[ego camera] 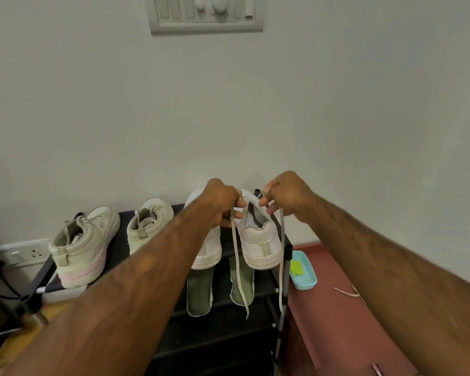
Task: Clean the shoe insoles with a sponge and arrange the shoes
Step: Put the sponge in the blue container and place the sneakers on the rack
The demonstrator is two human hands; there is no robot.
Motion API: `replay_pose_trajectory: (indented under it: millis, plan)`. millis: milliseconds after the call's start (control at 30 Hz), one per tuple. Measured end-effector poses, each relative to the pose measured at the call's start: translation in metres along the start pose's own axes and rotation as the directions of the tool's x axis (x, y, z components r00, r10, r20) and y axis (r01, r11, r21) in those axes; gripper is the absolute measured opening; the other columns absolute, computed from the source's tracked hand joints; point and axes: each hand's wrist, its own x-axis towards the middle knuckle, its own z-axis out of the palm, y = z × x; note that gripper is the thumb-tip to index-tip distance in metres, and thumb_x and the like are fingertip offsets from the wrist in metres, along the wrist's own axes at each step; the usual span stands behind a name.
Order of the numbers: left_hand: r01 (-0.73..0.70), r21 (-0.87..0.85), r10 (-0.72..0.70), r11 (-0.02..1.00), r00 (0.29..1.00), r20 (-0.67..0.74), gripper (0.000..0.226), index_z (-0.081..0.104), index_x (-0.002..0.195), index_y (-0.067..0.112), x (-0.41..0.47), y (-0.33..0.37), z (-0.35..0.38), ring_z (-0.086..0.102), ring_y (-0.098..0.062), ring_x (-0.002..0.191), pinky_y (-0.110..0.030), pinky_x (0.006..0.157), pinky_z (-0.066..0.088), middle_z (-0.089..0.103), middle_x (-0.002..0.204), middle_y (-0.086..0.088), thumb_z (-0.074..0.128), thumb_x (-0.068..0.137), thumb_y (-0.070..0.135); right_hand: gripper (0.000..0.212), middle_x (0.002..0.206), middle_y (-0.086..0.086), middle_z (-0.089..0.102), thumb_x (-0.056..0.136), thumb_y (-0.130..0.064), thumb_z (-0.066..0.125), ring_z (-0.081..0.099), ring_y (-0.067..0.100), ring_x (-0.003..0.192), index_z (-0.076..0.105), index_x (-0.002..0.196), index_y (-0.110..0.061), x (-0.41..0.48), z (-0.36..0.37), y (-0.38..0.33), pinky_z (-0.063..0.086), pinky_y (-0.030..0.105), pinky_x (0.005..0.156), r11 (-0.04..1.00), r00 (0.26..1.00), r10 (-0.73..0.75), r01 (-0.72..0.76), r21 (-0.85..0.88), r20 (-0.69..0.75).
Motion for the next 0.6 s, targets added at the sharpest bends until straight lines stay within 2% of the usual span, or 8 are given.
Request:
replay_pose_trajectory:
  millis: [67,100,233,300,367,433,533,600]
  plan:
    - [-0.017,-0.001,0.017,1.000,1.000,0.019,0.017,0.064,0.116,0.002,-0.004,0.008,-0.002,0.065,-0.020,0.067,-0.040,0.068,0.062,0.076,0.088,-0.010,0.056,0.104,0.010,0.031,0.071,0.002,0.077,0.102,-0.031,0.059,0.074,0.022,0.063,0.072,0.087,-0.007,0.002,-0.009,-0.002,0.059,0.037,0.075,0.978,1.000,-0.001,0.002,-0.209,0.006]
    - [-0.022,-0.008,0.022,1.000,1.000,0.022,0.016,0.064,0.113,0.002,-0.007,0.012,-0.003,0.064,-0.020,0.066,-0.039,0.067,0.061,0.076,0.090,-0.011,0.054,0.104,0.009,0.036,0.065,0.000,0.074,0.104,-0.033,0.057,0.068,0.020,0.054,0.071,0.084,-0.006,0.003,-0.012,-0.003,0.058,0.034,0.069,0.976,0.999,0.035,-0.026,-0.215,0.039]
    - [-0.116,0.072,0.112,0.991,0.992,0.061,0.014,0.059,0.103,0.003,-0.021,0.022,0.001,0.062,-0.023,0.064,-0.038,0.061,0.059,0.077,0.093,-0.014,0.045,0.104,0.003,0.030,0.050,-0.006,0.043,0.107,-0.029,0.052,0.028,0.007,0.040,0.066,0.083,-0.016,-0.002,-0.009,-0.011,0.038,0.019,0.045,0.969,0.946,0.238,-0.248,0.020,0.222]
    - [-0.208,0.114,0.199,0.972,0.976,0.086,0.013,0.058,0.099,0.003,-0.024,0.023,0.005,0.064,-0.026,0.061,-0.044,0.063,0.062,0.077,0.087,-0.016,0.045,0.101,0.000,0.038,0.053,-0.007,0.036,0.105,-0.025,0.047,0.020,0.006,0.039,0.059,0.069,-0.019,-0.001,-0.004,-0.013,0.026,0.016,0.037,0.955,0.929,0.260,-0.288,0.072,0.265]
    - [-0.289,0.164,0.279,0.943,0.957,0.078,0.010,0.053,0.102,0.009,-0.026,0.023,0.008,0.068,-0.027,0.064,-0.046,0.063,0.063,0.074,0.083,-0.014,0.047,0.098,0.002,0.044,0.055,-0.007,0.037,0.101,-0.022,0.042,0.021,0.005,0.040,0.051,0.058,-0.020,0.000,-0.001,-0.017,0.021,0.015,0.034,0.944,0.908,0.280,-0.320,0.083,0.311]
    - [-0.355,0.276,0.350,0.893,0.934,0.071,0.012,0.049,0.108,0.015,-0.026,0.021,0.006,0.073,-0.028,0.075,-0.047,0.066,0.065,0.072,0.089,-0.011,0.051,0.098,0.008,0.044,0.054,-0.006,0.040,0.099,-0.023,0.043,0.024,0.005,0.042,0.051,0.056,-0.019,0.002,0.001,-0.018,0.021,0.015,0.033,0.927,0.893,0.307,-0.359,0.109,0.330]
    - [-0.489,0.485,0.456,0.725,0.869,0.194,0.012,0.048,0.110,0.017,-0.025,0.017,0.001,0.071,-0.028,0.088,-0.048,0.077,0.062,0.069,0.096,-0.010,0.052,0.100,0.011,0.043,0.055,-0.004,0.045,0.094,-0.022,0.043,0.029,0.007,0.041,0.052,0.052,-0.019,0.007,0.003,-0.017,0.022,0.015,0.033,0.910,0.874,0.316,-0.389,0.142,0.369]
    - [-0.531,0.504,0.500,0.681,0.840,0.210,0.012,0.048,0.110,0.016,-0.026,0.015,0.000,0.070,-0.028,0.088,-0.047,0.080,0.060,0.069,0.094,-0.009,0.051,0.100,0.010,0.043,0.057,-0.003,0.045,0.093,-0.023,0.041,0.032,0.008,0.044,0.051,0.052,-0.019,0.008,0.001,-0.018,0.022,0.015,0.033,0.903,0.849,0.309,-0.404,0.148,0.428]
